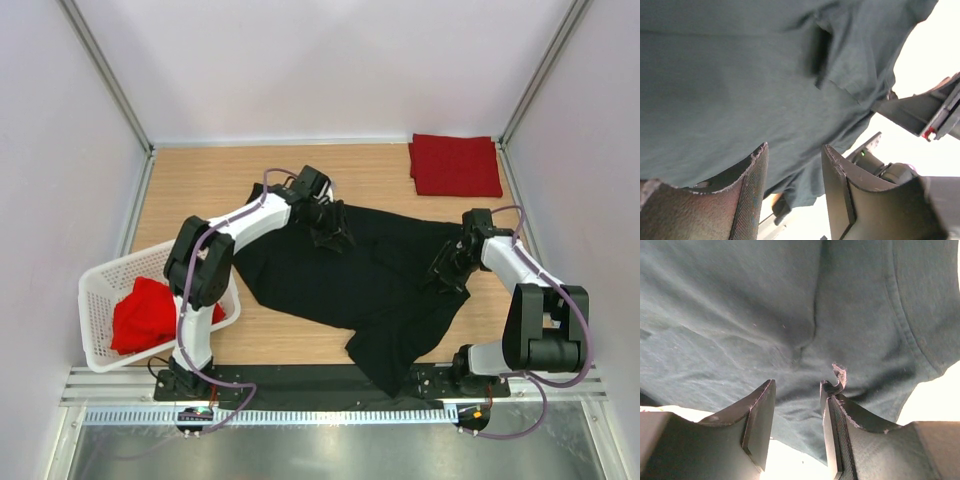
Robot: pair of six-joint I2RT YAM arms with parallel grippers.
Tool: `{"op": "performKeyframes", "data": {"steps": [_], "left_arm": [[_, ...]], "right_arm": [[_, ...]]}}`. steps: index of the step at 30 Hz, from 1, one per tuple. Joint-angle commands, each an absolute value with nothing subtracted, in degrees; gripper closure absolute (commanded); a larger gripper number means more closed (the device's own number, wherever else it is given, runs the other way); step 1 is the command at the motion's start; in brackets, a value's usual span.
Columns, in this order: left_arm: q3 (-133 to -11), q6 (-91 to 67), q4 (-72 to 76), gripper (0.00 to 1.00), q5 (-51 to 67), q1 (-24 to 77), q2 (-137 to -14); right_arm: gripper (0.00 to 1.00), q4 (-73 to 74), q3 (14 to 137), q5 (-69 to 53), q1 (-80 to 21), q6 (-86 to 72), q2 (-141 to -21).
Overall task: Fold and stack the t-shirts
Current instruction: Fold the tshirt
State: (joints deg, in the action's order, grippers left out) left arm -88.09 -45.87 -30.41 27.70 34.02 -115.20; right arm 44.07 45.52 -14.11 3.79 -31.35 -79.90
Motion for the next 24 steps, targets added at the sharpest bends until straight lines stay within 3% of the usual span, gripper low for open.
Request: {"op": "performKeyframes", "data": {"steps": [1, 17, 20, 24], "left_arm": [[-89.0, -48.2, -26.6, 0.52, 30.6, 36.0, -114.6], [-82.0, -48.0, -26.1, 0.59, 28.5, 36.7, -107.2], [-81.5, -47.6, -26.5, 0.61, 27.8, 36.7, -106.1], [-81.6, -46.8, -27.3, 0.64, 26.8, 36.7, -105.4]], "right_arm": [[0.52, 40.0, 45.5, -15.2, 4.2, -31.5, -79.7], [0.61, 36.1, 45.3, -17.1, 4.2, -30.9, -85.3], [0.73, 37.1, 46.1, -17.1, 4.2, -30.8, -86.0], [0.99, 41.0, 47.2, -15.9, 4.2, -31.6, -84.6]]}}
